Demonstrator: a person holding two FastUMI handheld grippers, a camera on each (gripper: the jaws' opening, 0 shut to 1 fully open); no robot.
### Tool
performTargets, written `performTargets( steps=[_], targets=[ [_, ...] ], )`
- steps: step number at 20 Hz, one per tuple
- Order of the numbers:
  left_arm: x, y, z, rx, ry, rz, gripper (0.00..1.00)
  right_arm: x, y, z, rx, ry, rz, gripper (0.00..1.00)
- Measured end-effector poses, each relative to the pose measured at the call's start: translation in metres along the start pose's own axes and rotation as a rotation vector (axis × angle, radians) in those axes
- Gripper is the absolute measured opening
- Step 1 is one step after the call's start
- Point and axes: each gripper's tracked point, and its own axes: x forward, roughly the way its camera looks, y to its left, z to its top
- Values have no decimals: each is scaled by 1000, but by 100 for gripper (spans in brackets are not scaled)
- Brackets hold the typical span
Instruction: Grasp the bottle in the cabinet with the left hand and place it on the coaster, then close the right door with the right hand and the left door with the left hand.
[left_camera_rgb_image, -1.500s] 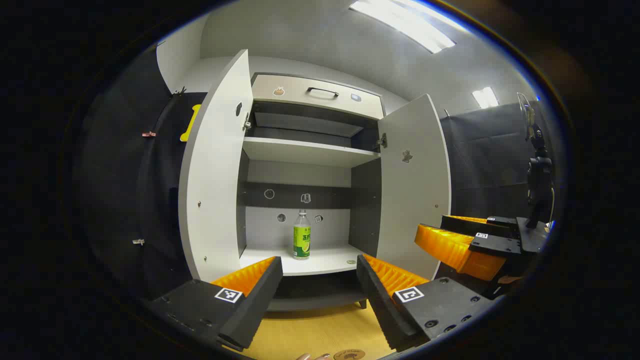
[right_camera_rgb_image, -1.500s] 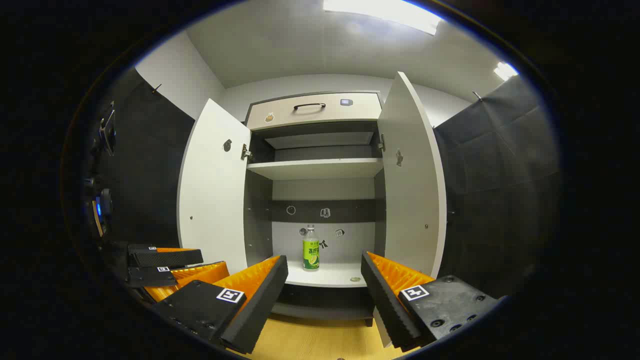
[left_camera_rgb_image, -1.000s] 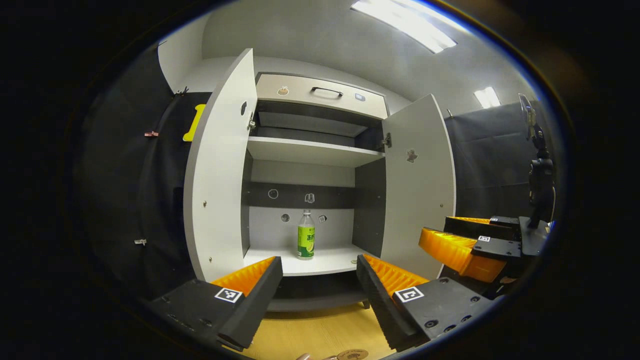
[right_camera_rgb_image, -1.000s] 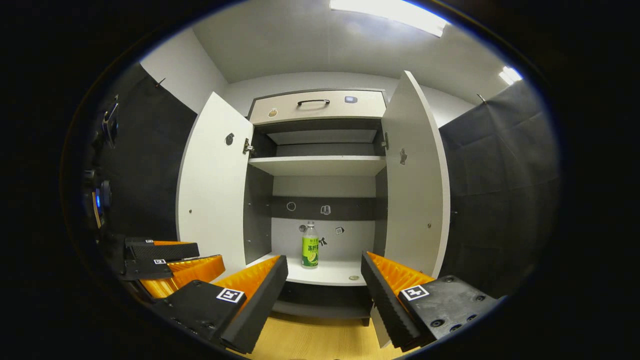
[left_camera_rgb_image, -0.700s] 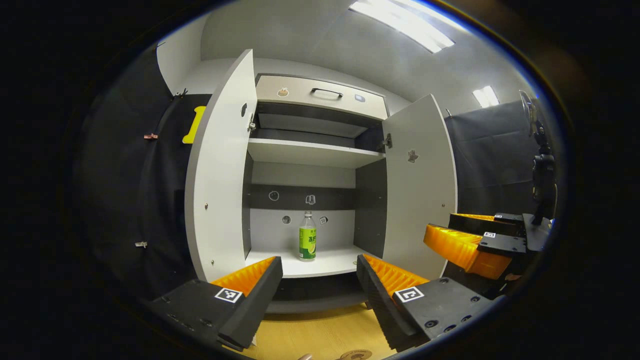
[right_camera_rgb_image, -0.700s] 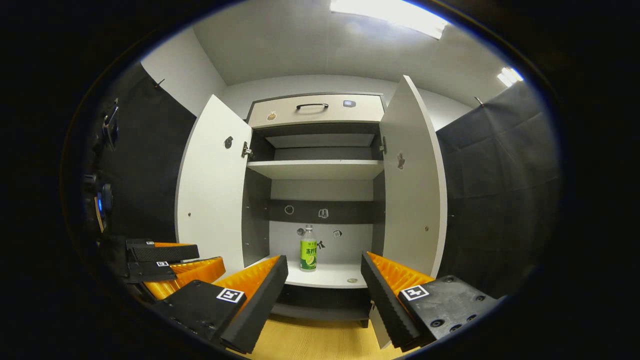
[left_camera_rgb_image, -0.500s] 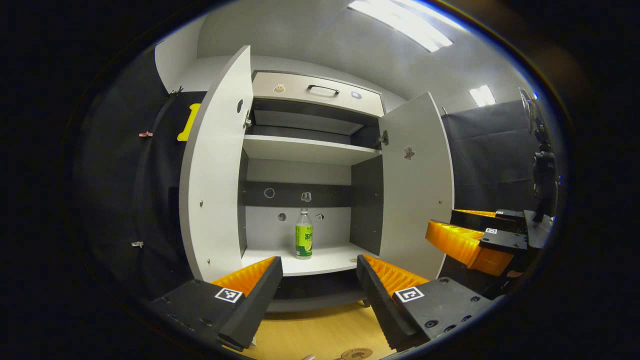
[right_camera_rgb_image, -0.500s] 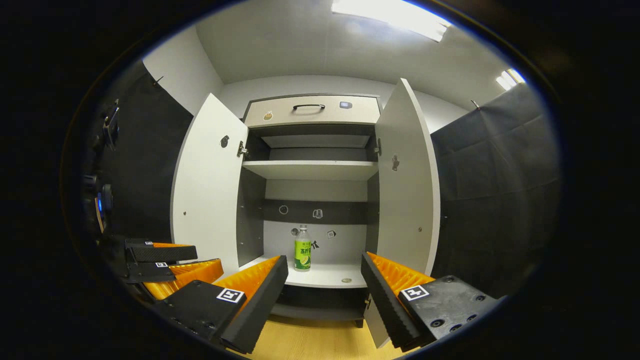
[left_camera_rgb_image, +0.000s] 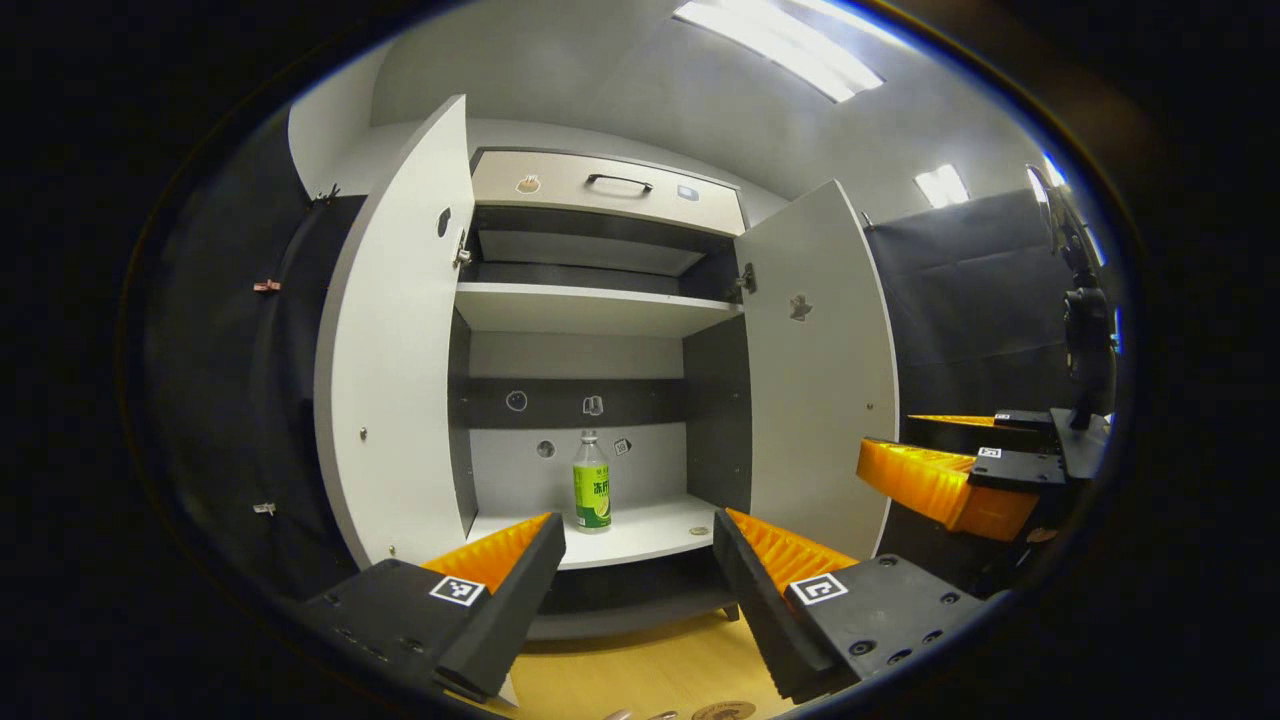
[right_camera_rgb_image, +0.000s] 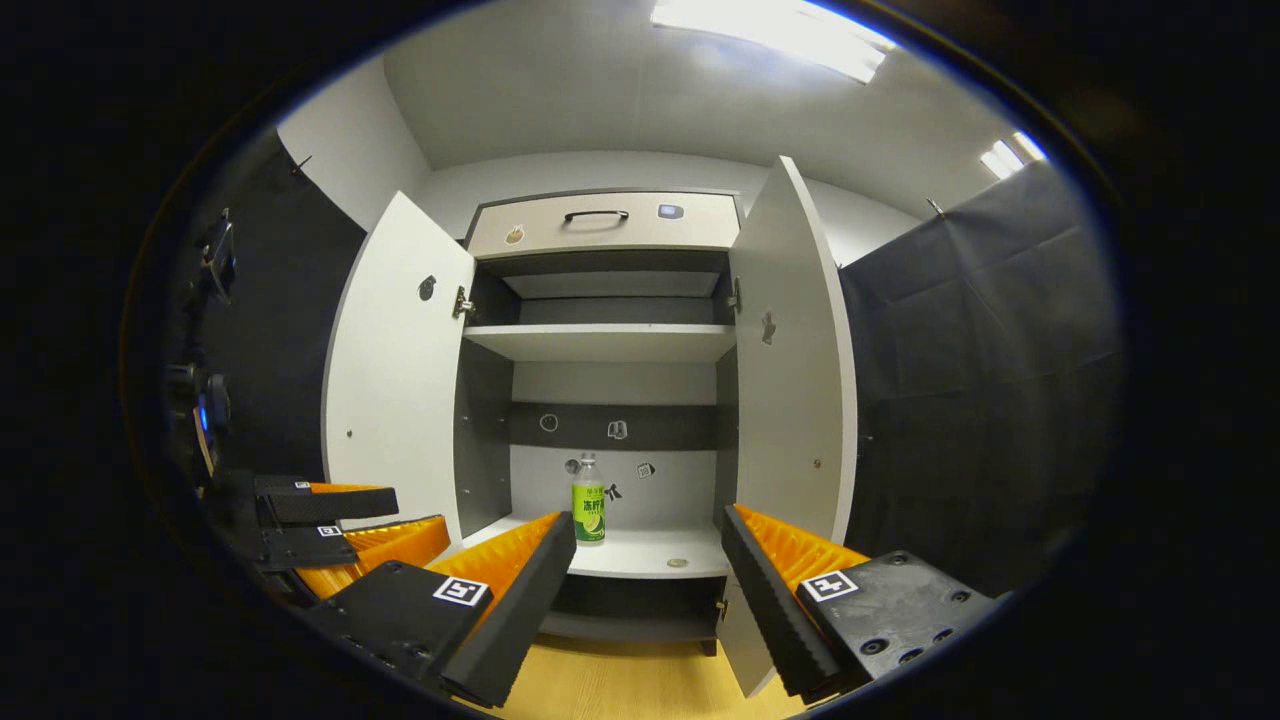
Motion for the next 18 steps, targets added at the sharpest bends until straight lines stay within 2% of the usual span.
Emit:
performTargets(
  steps=[5,13,18],
  targets=[
    [47,-1,-5,30,-11,20,95,34,-2,-15,3,7,32,97],
    [156,23,-36,-69,26,57,93,96,9,-32,-71,-26,168,98],
    [223,59,-47,-14,16,107,93,120,27,-40,-95,-54,239,97]
  ],
)
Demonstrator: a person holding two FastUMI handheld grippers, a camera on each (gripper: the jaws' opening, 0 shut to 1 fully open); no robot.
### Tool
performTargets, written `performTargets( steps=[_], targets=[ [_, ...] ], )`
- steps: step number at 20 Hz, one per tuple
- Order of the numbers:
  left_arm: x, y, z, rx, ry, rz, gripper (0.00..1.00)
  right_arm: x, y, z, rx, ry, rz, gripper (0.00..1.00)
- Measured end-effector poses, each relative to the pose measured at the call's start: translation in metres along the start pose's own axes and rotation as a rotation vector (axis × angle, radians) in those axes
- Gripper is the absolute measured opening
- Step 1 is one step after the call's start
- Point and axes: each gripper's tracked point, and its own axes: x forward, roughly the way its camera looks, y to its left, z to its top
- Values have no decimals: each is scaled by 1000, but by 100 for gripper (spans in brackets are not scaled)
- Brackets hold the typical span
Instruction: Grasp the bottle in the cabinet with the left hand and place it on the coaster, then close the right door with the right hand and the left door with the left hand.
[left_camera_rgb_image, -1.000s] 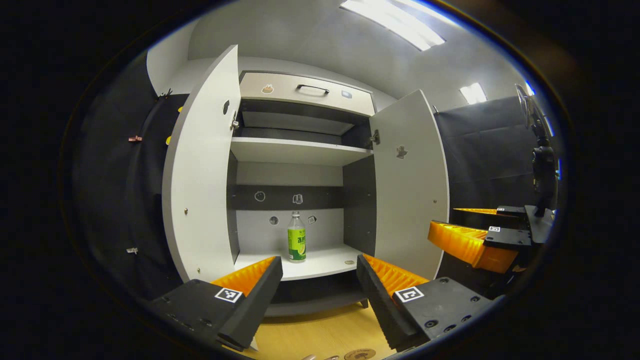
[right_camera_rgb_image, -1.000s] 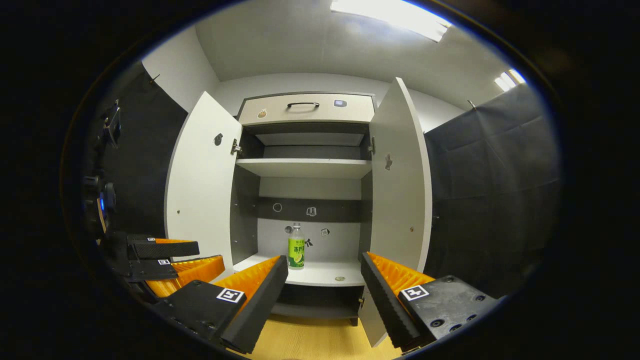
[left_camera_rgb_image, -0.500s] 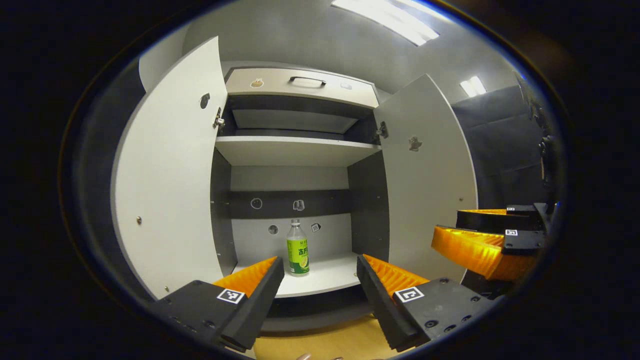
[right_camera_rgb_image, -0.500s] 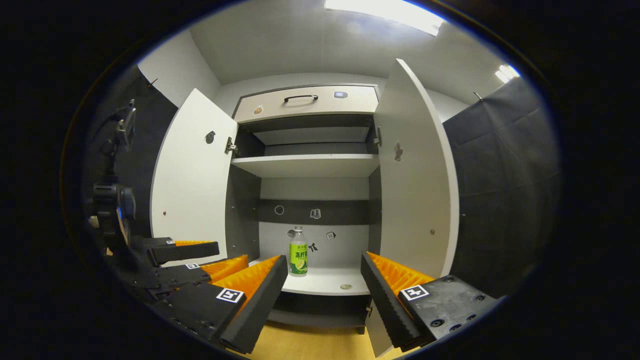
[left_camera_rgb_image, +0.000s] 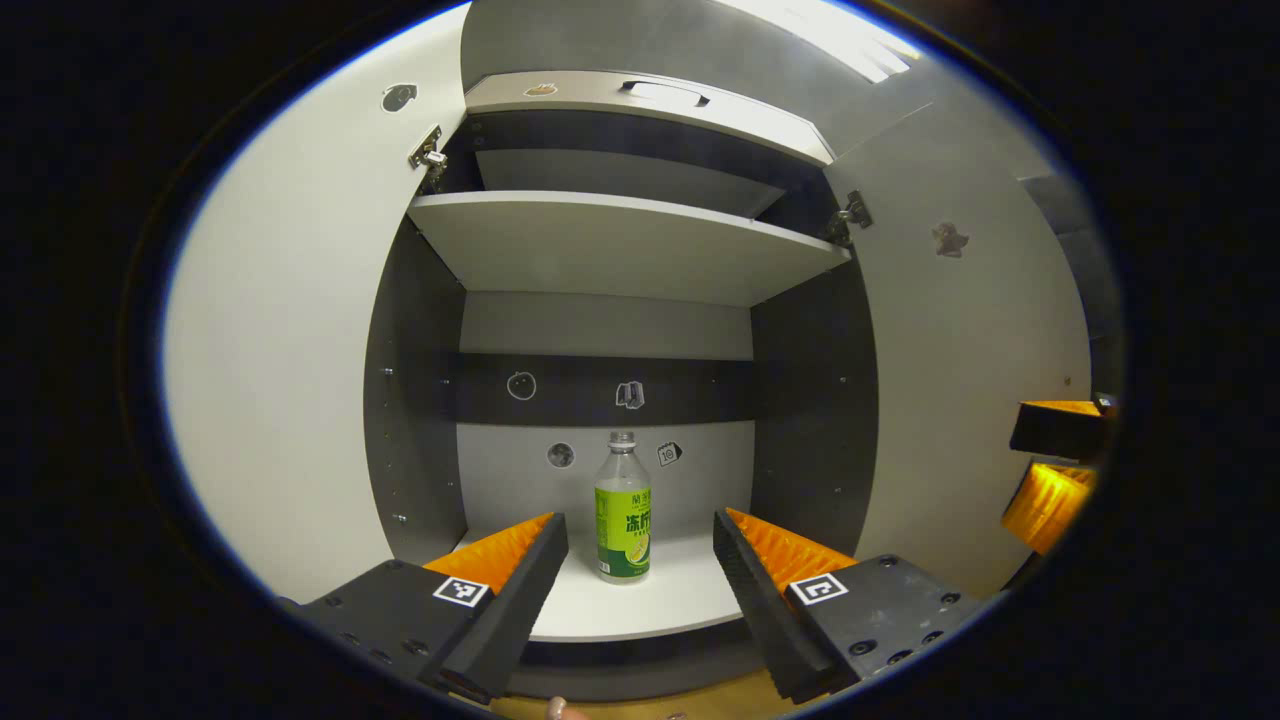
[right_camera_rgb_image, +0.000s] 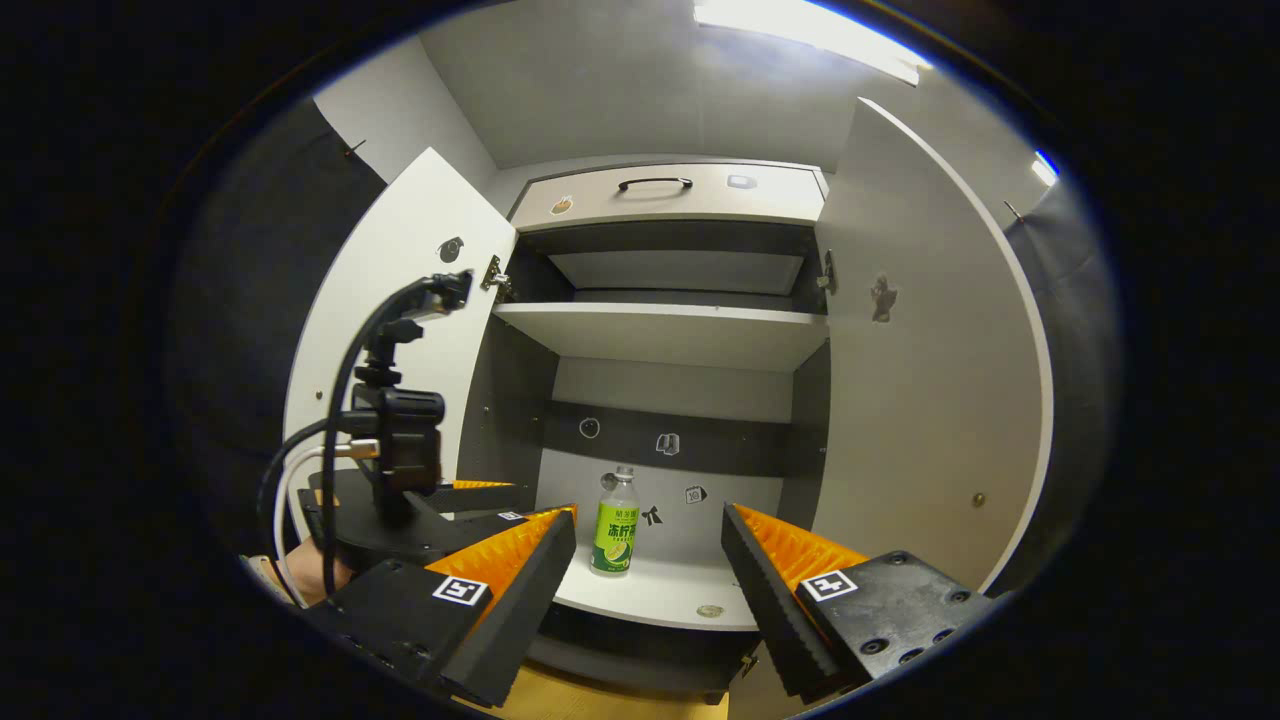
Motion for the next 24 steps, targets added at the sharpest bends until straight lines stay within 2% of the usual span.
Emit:
performTargets(
  steps=[8,11,16,20,23,24],
  targets=[
    [98,16,-22,138,-2,8,93,36,-7,-23,16,22,25,98],
    [128,11,-42,115,25,-14,96,48,-14,-37,8,48,16,98],
    [160,19,-73,125,62,10,96,65,-20,-53,21,77,13,98],
    [175,22,-89,114,76,4,95,75,-23,-65,25,96,12,98],
    [182,20,-86,68,56,-14,95,80,-28,-70,29,110,2,98],
    [184,18,-86,51,49,-14,93,81,-31,-71,32,113,-1,98]
  ],
)
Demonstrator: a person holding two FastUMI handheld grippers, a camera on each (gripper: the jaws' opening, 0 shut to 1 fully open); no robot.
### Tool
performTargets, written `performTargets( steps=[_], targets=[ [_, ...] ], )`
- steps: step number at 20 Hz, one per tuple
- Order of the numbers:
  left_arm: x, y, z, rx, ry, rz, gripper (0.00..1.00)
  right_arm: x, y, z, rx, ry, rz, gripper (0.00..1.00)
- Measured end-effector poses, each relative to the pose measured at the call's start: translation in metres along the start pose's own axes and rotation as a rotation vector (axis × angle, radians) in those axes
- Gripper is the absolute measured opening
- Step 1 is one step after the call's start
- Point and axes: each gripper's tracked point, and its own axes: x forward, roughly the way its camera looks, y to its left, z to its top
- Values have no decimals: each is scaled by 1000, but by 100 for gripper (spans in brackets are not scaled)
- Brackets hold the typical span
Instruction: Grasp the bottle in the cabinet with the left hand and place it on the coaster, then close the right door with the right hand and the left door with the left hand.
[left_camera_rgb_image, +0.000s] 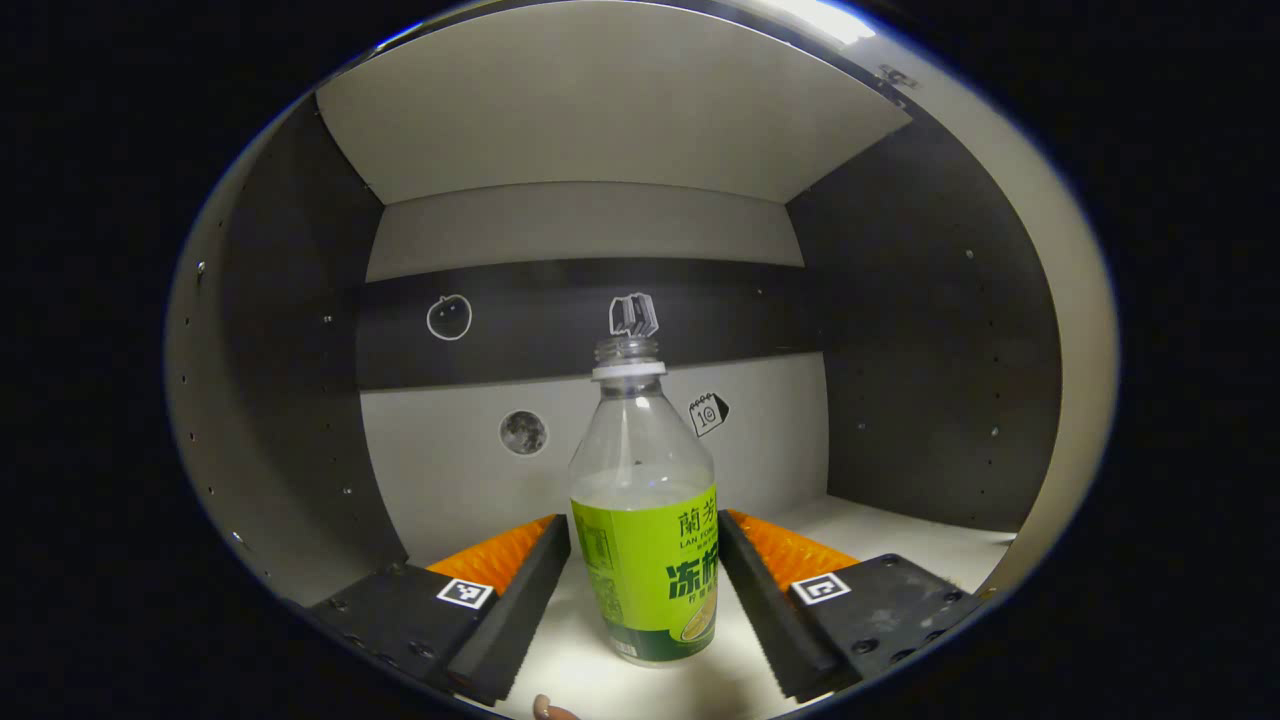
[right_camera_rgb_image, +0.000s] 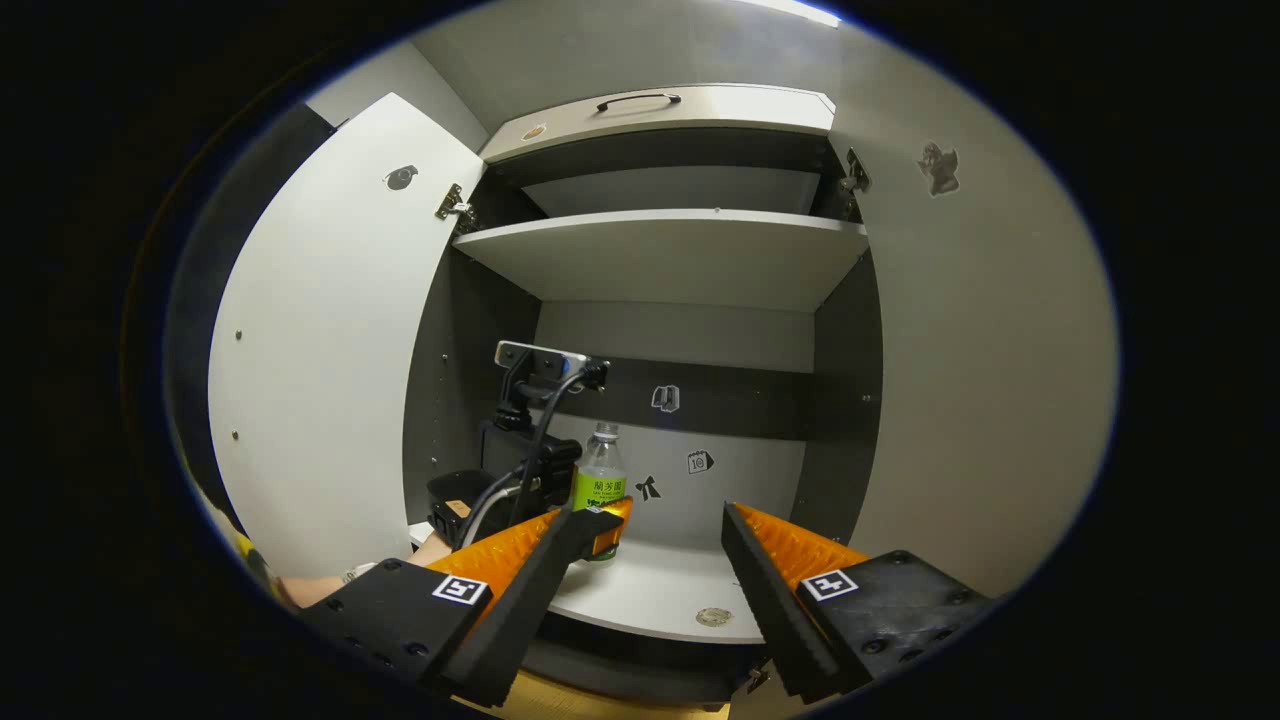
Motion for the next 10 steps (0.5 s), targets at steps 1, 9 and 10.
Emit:
performTargets(
  steps=[1,9,10],
  targets=[
    [0,-1,-1,-8,5,2,87,0,-2,-1,3,3,-3,98],
    [-23,-9,21,-71,-15,-67,78,-16,-2,13,5,-29,-16,98],
    [-32,-13,27,-82,-20,-78,78,-20,-1,15,7,-32,-17,98]
  ],
)
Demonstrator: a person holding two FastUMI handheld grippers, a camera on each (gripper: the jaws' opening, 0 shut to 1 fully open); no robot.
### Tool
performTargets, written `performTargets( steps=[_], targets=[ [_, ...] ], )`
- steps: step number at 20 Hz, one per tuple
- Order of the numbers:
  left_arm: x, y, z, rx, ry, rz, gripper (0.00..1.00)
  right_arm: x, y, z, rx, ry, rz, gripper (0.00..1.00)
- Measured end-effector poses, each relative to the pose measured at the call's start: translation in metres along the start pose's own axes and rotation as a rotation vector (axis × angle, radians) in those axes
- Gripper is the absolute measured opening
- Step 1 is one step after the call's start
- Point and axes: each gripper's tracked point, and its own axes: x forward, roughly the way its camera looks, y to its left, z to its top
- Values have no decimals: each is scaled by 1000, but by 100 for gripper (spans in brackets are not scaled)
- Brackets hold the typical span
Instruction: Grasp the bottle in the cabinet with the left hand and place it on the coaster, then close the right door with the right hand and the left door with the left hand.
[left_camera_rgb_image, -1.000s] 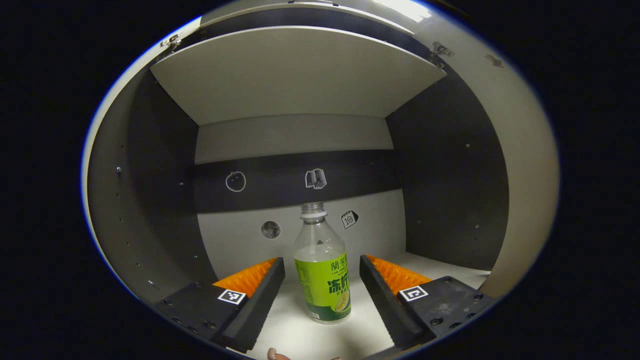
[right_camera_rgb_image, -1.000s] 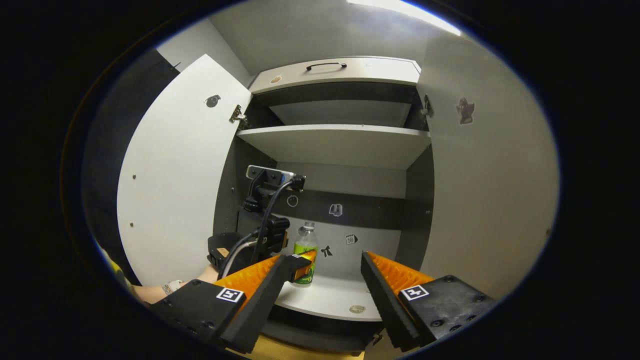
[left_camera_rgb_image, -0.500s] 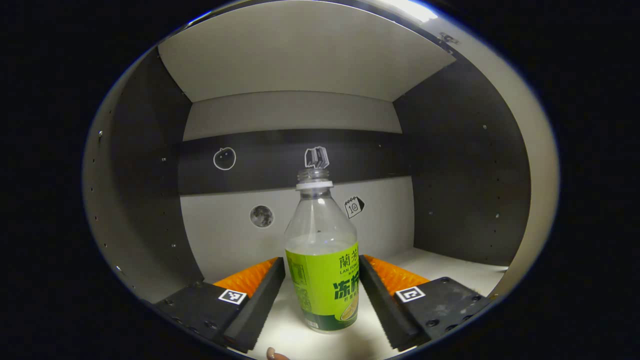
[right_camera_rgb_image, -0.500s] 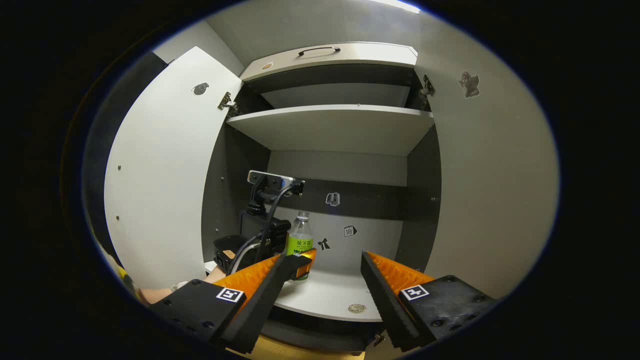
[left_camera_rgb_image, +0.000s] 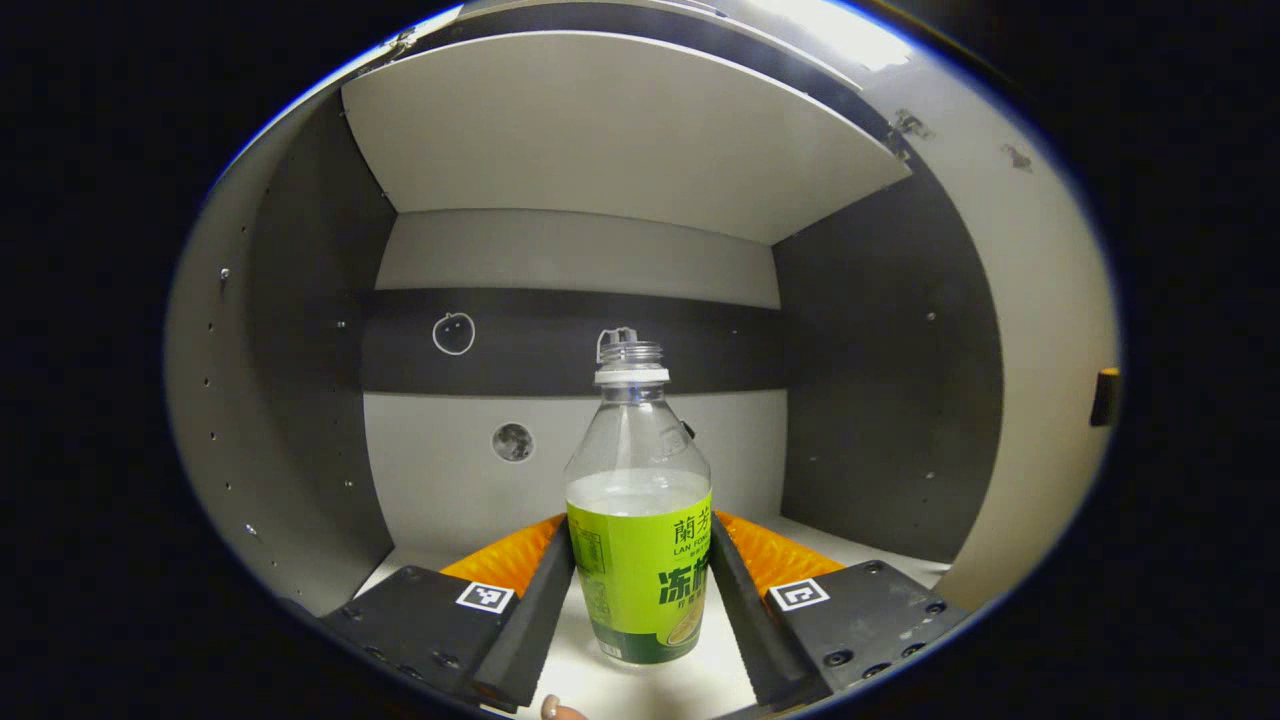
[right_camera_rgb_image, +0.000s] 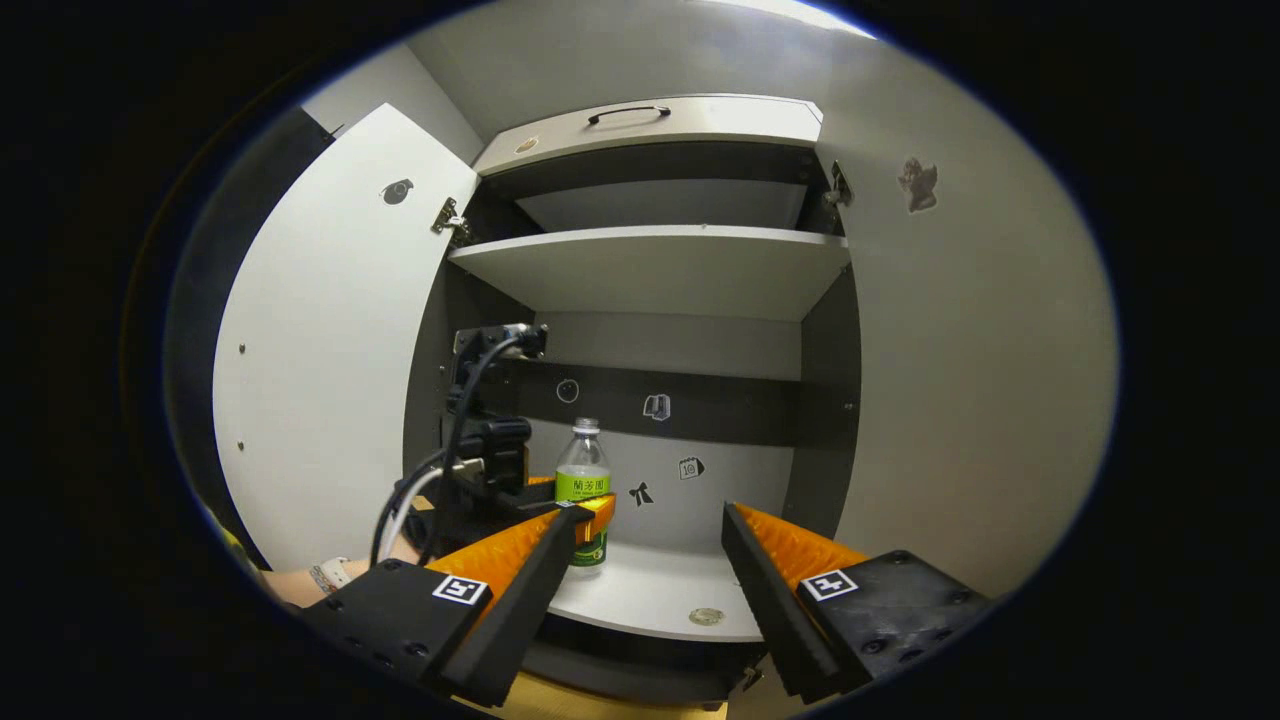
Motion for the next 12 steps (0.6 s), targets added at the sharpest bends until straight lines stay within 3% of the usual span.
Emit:
performTargets(
  steps=[5,12],
  targets=[
    [-65,-16,14,27,-13,-11,78,-30,-3,12,-20,-12,-38,98],
    [-185,-63,-6,40,-16,-31,78,-92,-1,27,2,-7,-100,98]
  ],
)
